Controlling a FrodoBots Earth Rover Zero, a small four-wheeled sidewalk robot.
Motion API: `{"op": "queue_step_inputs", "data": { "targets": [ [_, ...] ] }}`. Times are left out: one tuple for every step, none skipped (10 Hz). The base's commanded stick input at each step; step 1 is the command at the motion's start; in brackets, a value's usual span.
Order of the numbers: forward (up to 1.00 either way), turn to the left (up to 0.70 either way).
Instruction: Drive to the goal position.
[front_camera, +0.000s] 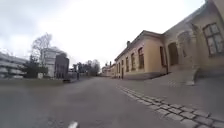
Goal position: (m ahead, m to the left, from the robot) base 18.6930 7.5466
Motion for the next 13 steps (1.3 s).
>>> {"op": "queue_step_inputs", "data": {
  "targets": [
    [0.7, 0.0],
    [0.7, 0.0],
    [0.7, 0.0],
    [0.7, 0.0],
    [0.7, 0.0],
    [0.7, 0.0],
    [0.7, 0.0],
    [0.7, 0.0],
    [0.7, 0.0],
    [0.7, 0.0],
    [0.7, 0.0],
    [0.7, 0.0],
    [0.7, 0.04]
  ]
}}
